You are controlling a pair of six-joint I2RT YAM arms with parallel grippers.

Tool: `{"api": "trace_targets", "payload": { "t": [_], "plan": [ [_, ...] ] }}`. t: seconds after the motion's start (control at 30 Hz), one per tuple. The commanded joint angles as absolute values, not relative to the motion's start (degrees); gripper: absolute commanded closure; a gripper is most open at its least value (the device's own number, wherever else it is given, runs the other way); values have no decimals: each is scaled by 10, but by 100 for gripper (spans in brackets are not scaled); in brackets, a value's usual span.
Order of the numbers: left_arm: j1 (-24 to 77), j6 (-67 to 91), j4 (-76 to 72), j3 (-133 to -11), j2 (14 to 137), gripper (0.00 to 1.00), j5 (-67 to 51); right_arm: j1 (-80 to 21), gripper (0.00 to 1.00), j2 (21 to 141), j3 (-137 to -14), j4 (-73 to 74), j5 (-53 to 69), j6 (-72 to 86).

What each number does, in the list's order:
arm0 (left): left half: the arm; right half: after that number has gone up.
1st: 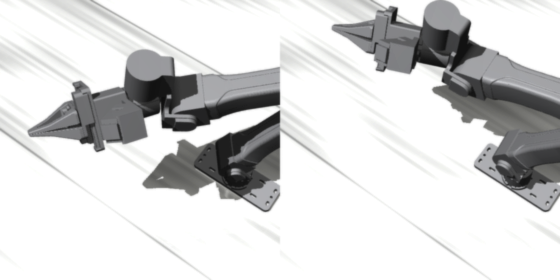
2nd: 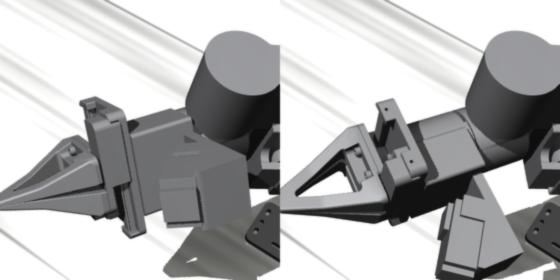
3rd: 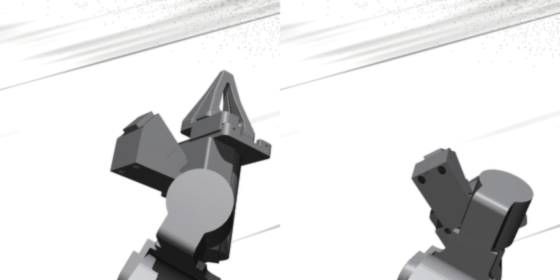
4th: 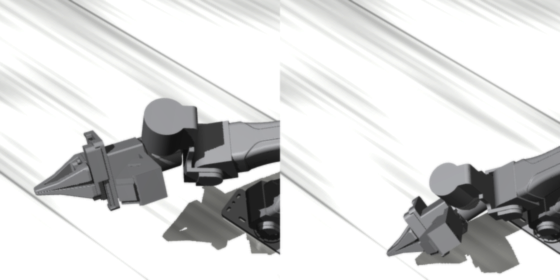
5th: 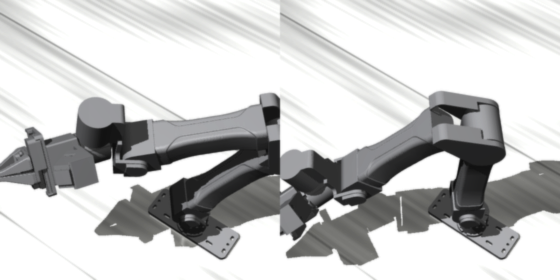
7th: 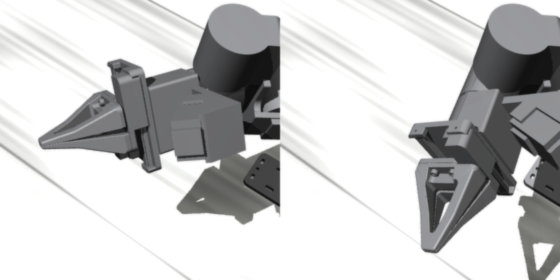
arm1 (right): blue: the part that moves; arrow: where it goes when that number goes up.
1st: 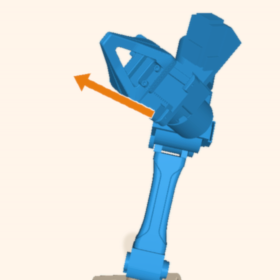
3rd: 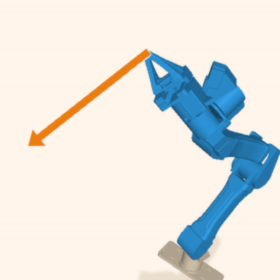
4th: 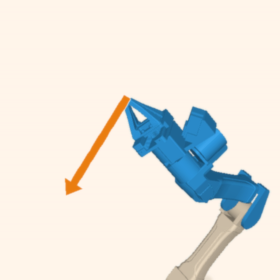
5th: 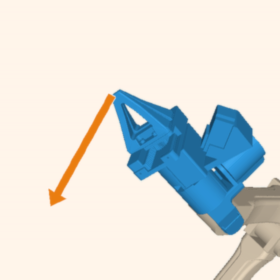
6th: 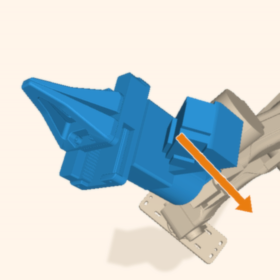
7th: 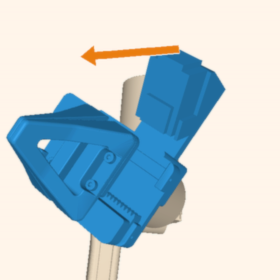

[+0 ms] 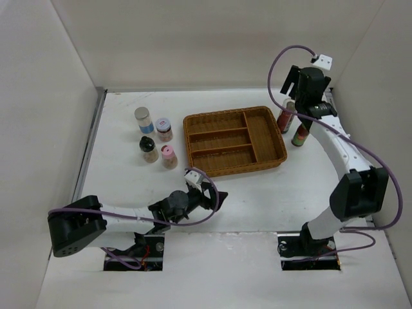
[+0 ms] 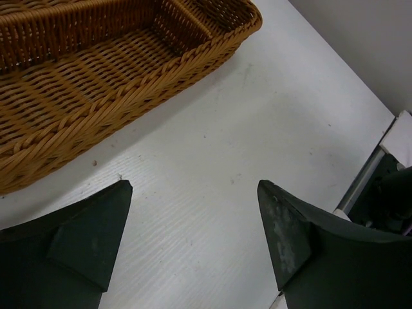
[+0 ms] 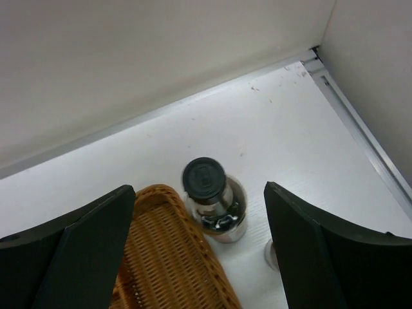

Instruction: Organize the condiment bottles

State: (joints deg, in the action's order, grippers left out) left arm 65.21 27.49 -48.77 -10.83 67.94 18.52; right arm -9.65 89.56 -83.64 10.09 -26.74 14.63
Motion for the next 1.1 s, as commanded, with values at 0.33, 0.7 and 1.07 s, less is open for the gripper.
{"api": "trace_targets", "payload": {
  "t": [0.33,0.7,1.07],
  "plan": [
    [656,276,-554,-110,690,19,130,-62,24,985,-889,90,-213,129],
    [656,274,-558,-109,699,20,130,-79,78,1011,-896,41,-269,102],
    [650,277,-561,-106,696,20,130,-108,83,947,-1012,36,-305,39]
  ]
}}
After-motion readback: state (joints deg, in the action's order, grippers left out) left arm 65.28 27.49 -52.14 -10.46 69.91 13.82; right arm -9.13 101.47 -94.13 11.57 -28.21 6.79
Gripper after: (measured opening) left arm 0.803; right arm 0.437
